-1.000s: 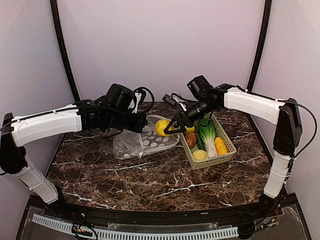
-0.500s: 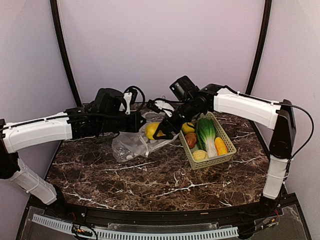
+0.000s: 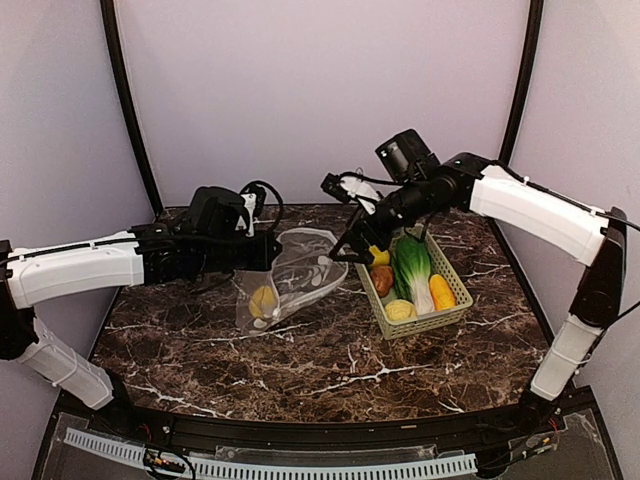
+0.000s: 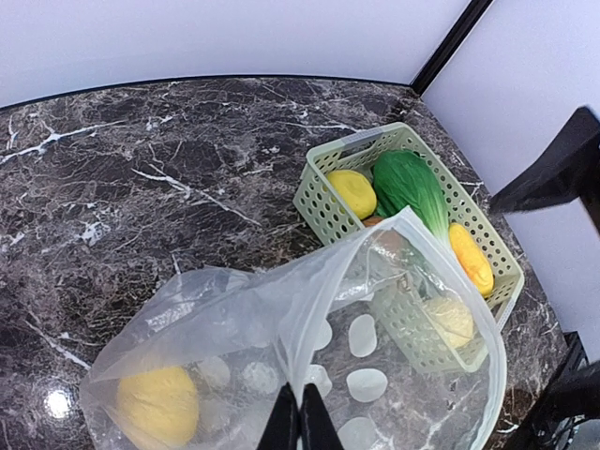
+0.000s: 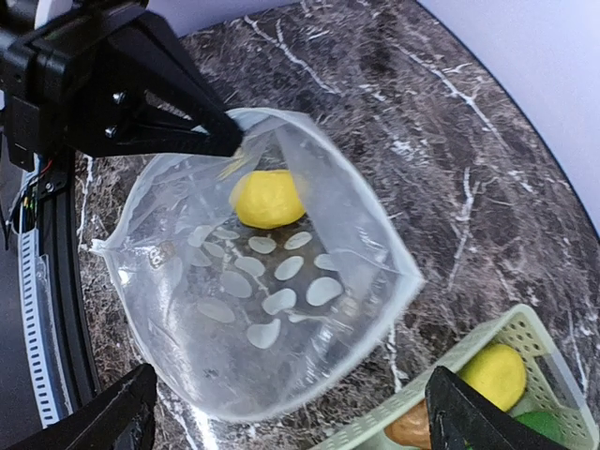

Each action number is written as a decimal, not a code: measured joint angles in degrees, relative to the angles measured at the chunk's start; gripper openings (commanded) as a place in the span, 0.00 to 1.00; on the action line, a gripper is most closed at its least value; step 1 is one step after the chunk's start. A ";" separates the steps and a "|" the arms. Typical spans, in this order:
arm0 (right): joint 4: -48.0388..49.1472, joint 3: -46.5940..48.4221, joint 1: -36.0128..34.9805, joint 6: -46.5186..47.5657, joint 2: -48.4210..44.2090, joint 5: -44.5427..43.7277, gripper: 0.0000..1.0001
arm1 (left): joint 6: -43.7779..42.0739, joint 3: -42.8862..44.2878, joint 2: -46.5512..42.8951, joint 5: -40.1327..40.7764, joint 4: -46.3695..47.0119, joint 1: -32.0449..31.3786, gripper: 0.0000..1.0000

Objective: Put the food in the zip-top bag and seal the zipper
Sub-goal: Place the fake fruit in the zipper food storage bag, then pick up the fake fruit from the bin.

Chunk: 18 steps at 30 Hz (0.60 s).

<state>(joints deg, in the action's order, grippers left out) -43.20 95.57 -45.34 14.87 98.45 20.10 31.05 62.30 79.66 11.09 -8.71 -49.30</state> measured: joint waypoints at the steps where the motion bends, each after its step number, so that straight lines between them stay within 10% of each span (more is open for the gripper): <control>1: 0.11 -0.44 0.98 0.07 -1.14 -0.02 0.94 | -0.50 0.04 0.00 0.07 -0.28 0.20 0.01; 18: -3.23 -10.56 19.19 7.21 -2.47 2.08 0.70 | -10.91 1.40 -3.04 4.81 -9.16 1.57 0.01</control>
<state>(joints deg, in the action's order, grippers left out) -46.44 85.01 -26.15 22.09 95.98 22.17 20.14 63.70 76.62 15.90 -17.87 -47.72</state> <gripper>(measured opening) 0.720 0.007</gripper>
